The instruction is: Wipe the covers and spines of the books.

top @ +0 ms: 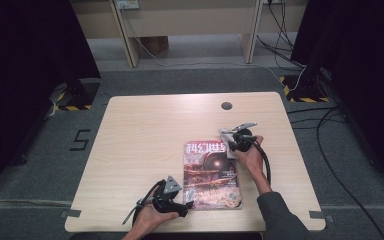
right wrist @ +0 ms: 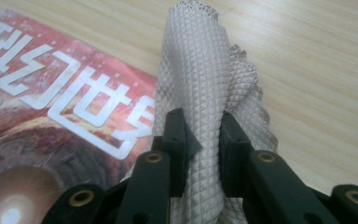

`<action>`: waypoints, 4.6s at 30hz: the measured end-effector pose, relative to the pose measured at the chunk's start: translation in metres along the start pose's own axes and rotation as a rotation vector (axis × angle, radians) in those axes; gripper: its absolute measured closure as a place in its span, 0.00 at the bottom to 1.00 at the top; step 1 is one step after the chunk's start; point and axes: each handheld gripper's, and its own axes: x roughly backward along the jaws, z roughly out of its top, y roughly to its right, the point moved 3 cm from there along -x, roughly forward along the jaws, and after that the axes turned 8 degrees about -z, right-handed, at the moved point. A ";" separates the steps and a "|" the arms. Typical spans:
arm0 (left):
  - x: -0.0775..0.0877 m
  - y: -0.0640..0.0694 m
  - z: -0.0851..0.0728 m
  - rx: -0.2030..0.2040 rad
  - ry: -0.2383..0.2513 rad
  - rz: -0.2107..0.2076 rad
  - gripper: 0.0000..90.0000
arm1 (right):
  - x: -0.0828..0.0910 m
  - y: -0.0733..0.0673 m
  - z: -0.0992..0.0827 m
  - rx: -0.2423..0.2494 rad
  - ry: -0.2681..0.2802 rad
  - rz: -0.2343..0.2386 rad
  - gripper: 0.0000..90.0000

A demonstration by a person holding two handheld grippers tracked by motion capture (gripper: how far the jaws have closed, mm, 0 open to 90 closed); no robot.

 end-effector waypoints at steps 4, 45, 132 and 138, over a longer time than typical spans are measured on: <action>0.000 0.000 0.000 0.001 0.001 0.000 0.22 | -0.003 0.001 0.004 -0.002 -0.003 -0.014 0.86; 0.000 0.000 0.001 -0.010 -0.004 0.005 0.22 | -0.017 -0.104 0.031 0.177 0.036 0.148 0.86; 0.000 0.001 0.000 -0.007 0.003 0.008 0.22 | 0.095 -0.039 -0.092 0.129 0.095 0.199 0.88; 0.000 0.001 0.000 -0.011 0.003 0.009 0.22 | 0.106 -0.017 -0.087 0.068 0.146 0.154 0.88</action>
